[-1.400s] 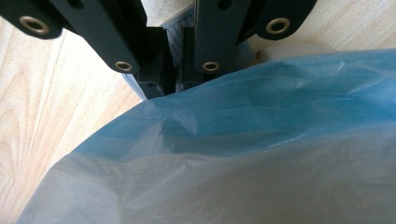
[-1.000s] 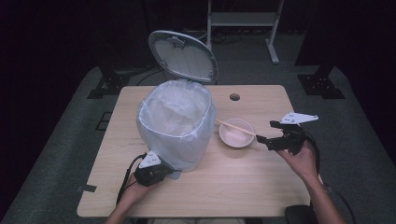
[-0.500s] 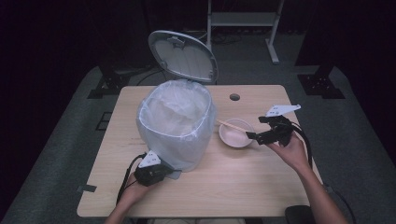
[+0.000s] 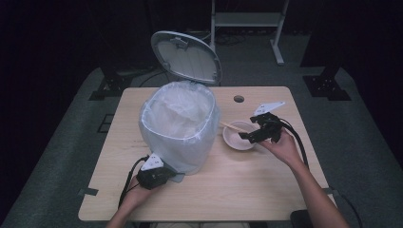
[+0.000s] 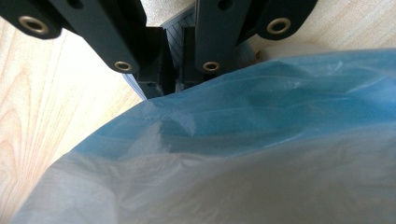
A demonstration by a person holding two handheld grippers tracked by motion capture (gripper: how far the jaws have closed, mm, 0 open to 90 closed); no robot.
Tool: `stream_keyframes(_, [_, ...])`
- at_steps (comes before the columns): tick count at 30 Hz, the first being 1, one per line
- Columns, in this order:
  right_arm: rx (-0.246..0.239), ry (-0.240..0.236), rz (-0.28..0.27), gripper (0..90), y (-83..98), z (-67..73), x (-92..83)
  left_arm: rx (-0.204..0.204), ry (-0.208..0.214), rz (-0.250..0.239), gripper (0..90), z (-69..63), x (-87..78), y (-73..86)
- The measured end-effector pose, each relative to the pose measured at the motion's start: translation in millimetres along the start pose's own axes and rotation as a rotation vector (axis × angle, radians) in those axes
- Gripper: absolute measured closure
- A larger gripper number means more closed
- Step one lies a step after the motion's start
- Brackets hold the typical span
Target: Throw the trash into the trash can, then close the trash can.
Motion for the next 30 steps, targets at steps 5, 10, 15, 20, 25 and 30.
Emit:
stream_keyframes(5, [-0.009,0.006,0.009,14.4,-0.1,-1.2,5.3,-0.001,0.0,-0.001,84.4,0.0,-0.1,0.2])
stream_keyframes(10, [-0.004,-0.013,0.021,20.8,3.2,-4.4,14.5,-0.002,0.002,-0.001,84.4,0.1,0.0,0.2])
stream_keyframes(15, [-0.008,-0.007,0.048,22.3,7.3,-8.1,25.1,-0.001,0.005,-0.001,84.4,0.3,-0.1,0.2])
stream_keyframes(20, [-0.007,-0.004,0.073,26.0,11.2,-11.6,32.4,-0.001,0.005,-0.003,84.4,0.4,-0.1,0.3])
stream_keyframes(25, [-0.016,0.005,0.089,31.2,12.9,-14.3,35.2,-0.001,0.007,-0.004,84.3,0.6,0.0,0.3])
stream_keyframes(30, [-0.015,0.007,0.123,36.8,17.5,-17.2,39.4,-0.001,0.007,-0.006,84.4,0.7,0.1,0.3])
Point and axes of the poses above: each handheld gripper's, and its own axes: x roughly forward along the jaws, y roughly out of its underside, z roughly to its left, the point moved 6 cm from there along x, roughly forward along the jaws, and after that the axes turned 1 degree about -x, right-handed, at the moved point
